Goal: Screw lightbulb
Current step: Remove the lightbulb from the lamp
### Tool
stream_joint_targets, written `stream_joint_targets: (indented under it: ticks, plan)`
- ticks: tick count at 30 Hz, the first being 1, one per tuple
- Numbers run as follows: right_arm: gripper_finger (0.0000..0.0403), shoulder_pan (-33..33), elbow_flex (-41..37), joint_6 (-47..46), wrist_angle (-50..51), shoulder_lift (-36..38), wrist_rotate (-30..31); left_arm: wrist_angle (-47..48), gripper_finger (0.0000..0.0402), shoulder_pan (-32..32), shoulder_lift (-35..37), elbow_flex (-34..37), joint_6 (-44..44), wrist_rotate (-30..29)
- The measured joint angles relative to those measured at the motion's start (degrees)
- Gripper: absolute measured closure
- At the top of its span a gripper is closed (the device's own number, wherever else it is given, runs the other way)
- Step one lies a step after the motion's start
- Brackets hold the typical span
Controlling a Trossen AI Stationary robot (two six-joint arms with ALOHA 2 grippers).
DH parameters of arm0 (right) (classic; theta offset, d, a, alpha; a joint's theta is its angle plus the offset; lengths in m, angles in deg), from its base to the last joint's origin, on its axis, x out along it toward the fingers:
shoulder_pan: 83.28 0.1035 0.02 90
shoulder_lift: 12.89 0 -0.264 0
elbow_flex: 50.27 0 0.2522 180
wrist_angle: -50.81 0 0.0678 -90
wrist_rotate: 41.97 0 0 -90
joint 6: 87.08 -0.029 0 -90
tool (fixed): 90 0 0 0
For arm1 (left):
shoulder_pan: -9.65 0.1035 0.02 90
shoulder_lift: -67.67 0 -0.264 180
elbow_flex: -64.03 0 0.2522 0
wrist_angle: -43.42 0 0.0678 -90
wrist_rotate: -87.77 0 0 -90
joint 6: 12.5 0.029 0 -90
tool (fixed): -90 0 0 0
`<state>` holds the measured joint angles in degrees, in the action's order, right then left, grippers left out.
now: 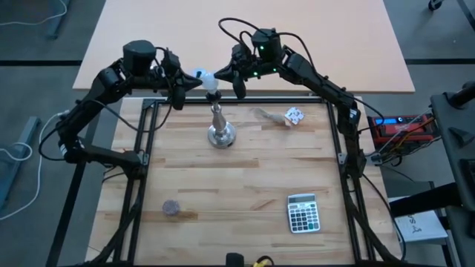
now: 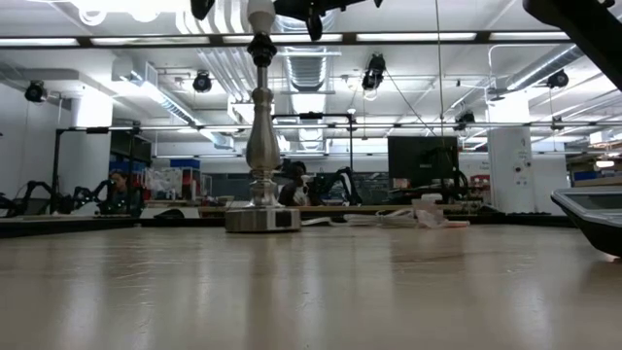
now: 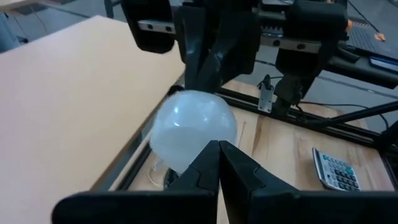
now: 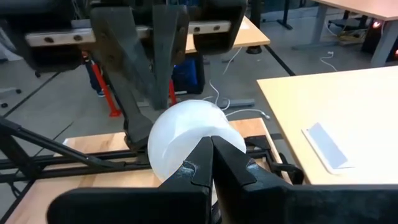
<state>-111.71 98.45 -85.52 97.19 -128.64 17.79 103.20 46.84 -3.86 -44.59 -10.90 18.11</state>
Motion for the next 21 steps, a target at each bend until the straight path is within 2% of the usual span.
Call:
stream_joint_targets:
  ticks: [13,21]
  plan:
    - [0.0403,-0.1,0.1,-3.1,4.1,2.5,-0.3,2.1,0.0401,0.0,0.0,-0.1,1.3,-1.9]
    - [0.0403,0.1,0.1,-6.6,8.5,2.7,-7.3,2.1,0.0401,0.0,-1.4,-0.1,1.3,-1.2]
